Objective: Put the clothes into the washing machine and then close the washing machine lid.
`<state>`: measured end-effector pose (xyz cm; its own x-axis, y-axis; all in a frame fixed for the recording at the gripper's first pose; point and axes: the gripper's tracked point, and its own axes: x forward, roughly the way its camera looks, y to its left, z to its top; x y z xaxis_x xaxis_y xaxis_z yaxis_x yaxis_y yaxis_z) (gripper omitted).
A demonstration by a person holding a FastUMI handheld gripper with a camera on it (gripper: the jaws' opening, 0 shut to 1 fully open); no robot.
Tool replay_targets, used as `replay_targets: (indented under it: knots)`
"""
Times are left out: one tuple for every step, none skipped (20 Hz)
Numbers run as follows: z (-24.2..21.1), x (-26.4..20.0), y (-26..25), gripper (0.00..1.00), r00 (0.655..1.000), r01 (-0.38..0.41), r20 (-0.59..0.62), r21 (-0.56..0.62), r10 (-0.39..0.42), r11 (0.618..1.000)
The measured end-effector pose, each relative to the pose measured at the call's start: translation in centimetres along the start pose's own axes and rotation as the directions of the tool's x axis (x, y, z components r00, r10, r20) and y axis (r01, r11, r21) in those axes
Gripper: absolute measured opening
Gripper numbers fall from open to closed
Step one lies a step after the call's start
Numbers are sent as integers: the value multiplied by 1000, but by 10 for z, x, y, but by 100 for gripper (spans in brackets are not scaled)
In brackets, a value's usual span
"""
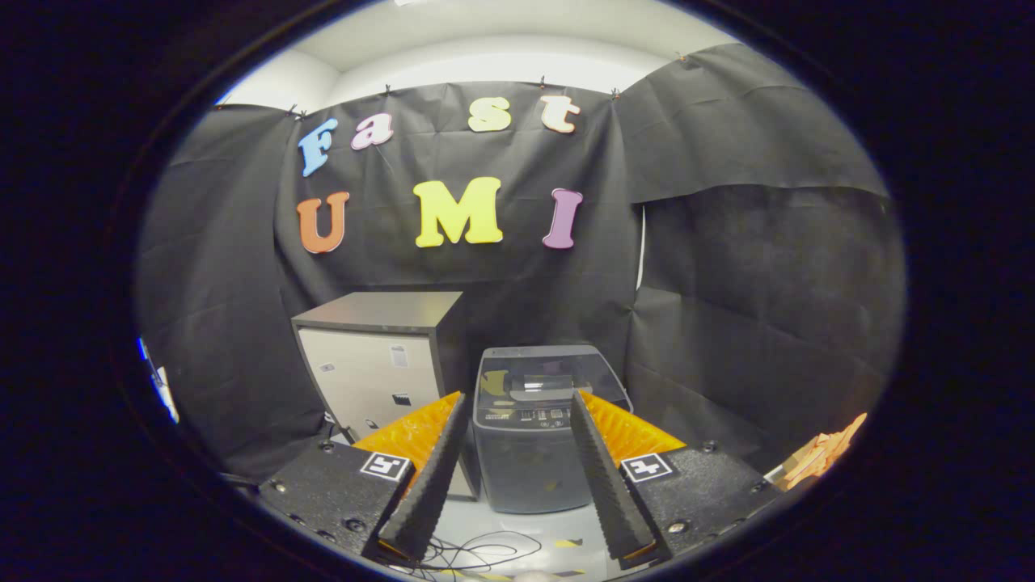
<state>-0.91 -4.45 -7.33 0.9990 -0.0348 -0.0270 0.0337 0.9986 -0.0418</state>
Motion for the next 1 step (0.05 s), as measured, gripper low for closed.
replay_targets:
  knots:
    - [-2,-3,-1,82,1000,0,1,-1,0,1000]
